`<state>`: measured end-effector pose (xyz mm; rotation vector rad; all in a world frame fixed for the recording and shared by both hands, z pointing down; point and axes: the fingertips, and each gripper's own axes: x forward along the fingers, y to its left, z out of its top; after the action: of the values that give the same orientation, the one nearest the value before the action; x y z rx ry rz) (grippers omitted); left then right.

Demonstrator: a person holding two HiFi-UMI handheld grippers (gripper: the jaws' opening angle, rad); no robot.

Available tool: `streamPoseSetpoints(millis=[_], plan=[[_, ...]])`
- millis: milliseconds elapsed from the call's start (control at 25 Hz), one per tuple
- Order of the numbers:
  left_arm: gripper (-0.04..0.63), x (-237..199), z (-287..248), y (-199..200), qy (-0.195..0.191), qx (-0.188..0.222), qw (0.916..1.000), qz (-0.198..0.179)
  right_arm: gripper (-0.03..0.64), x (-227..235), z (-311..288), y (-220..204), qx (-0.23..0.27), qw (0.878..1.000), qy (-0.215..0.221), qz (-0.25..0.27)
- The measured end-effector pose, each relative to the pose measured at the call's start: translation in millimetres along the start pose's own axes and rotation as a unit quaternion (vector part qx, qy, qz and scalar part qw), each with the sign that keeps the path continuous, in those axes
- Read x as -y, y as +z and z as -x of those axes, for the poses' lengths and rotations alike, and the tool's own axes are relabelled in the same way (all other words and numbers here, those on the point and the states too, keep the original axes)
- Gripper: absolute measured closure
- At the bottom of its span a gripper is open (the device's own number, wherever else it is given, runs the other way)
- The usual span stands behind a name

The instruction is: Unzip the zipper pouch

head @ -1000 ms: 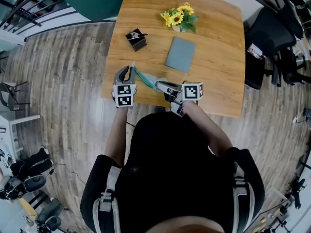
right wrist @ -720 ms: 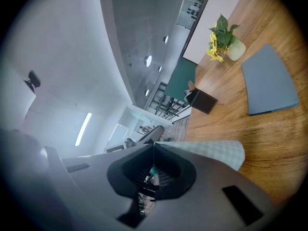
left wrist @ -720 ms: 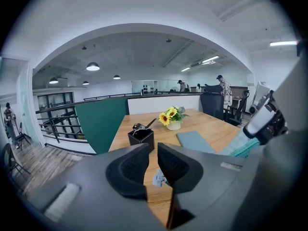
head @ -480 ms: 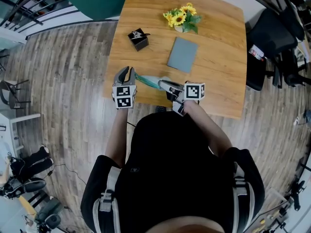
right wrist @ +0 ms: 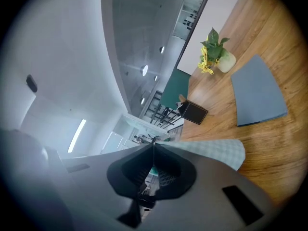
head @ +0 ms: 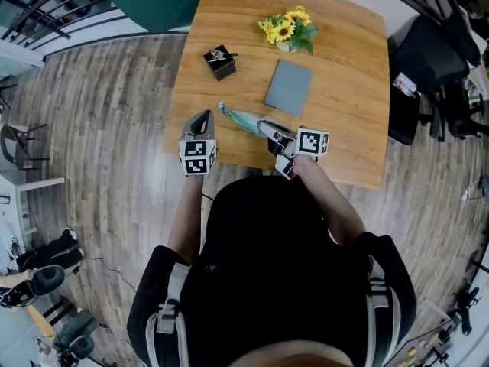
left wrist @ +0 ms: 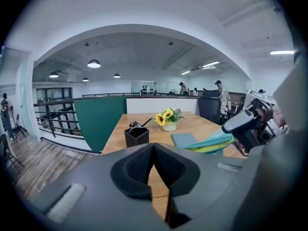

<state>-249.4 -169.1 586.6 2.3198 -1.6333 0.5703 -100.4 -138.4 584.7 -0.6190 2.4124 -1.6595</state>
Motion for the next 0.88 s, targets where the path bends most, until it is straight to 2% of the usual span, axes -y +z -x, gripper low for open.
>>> streamPoseSetpoints(millis=[520, 880], plan=[[0.594, 17, 5, -7, -0.022, -0.01, 0.9997, -0.002, 0.609, 1, 4, 21, 0.025, 1.0, 0.002, 0.01], [0.594, 18, 8, -9, -0.027, -0.013, 0.9995, -0.004, 0.609, 6, 7, 27, 0.034, 0.999, -0.012, 0.017]])
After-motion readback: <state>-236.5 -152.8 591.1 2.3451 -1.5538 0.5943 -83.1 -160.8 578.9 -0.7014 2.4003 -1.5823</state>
